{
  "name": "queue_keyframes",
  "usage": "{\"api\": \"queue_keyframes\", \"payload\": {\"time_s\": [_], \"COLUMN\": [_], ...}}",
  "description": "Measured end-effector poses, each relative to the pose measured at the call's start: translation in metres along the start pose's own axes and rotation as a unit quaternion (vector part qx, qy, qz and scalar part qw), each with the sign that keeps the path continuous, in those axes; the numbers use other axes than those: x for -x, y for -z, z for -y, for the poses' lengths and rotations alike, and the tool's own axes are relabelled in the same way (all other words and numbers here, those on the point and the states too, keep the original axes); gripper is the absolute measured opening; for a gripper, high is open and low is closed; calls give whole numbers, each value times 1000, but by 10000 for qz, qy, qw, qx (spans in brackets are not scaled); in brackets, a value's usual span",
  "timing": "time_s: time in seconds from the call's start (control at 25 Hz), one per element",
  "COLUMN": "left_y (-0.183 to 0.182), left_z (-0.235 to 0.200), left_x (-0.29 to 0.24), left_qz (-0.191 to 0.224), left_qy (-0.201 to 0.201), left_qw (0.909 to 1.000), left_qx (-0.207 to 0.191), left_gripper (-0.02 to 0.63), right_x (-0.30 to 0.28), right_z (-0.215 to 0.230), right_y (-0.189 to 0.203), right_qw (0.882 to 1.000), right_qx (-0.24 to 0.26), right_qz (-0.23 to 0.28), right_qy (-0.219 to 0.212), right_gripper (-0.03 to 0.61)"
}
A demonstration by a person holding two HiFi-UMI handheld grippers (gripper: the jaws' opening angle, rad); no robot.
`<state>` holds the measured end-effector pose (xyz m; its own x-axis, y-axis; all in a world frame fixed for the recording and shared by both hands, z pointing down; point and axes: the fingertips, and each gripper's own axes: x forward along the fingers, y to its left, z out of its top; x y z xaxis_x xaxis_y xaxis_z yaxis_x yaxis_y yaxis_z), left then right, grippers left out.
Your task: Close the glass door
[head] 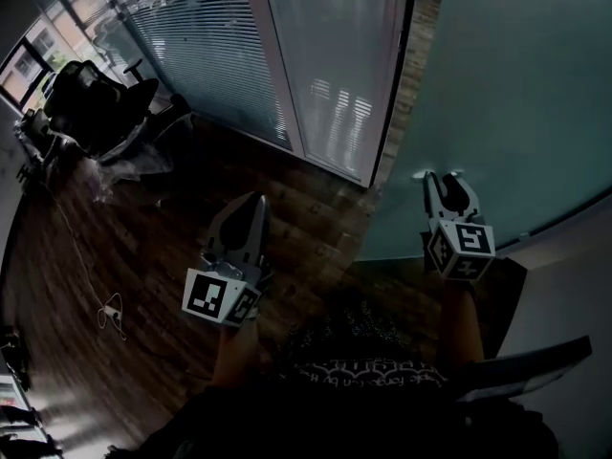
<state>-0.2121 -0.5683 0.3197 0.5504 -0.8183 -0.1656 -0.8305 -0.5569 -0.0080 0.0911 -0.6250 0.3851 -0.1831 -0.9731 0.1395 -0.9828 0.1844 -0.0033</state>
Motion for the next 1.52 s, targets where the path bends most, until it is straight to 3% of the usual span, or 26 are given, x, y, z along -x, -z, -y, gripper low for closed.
{"api": "queue_keyframes", "payload": {"time_s": [0.32,0.44,0.88,1.2,1.52], "left_y": [3,-2,10,21,39], "left_z": [-28,-31,-19,-33,-44], "left_x": [-39,-57,-122,-140,-195], "left_qz": [-65,11,96,66,-5], "left_qy": [-233,-168,150,101,623], "left_qw": [9997,9998,9998,9997,9980], "left_qx": [-70,-109,-29,206,105], "left_gripper": [2,2,2,2,2], "right_x": [-35,-46,-88,-115,-146], "right_z": [8,12,28,38,47], "right_y": [-9,-9,-17,-25,-30], "right_qw": [9999,9997,9996,9989,9979], "right_qx": [12,32,69,128,99], "right_qz": [-39,-222,-83,-34,28], "right_qy": [129,132,279,458,632], "right_gripper": [120,120,120,119,118]}}
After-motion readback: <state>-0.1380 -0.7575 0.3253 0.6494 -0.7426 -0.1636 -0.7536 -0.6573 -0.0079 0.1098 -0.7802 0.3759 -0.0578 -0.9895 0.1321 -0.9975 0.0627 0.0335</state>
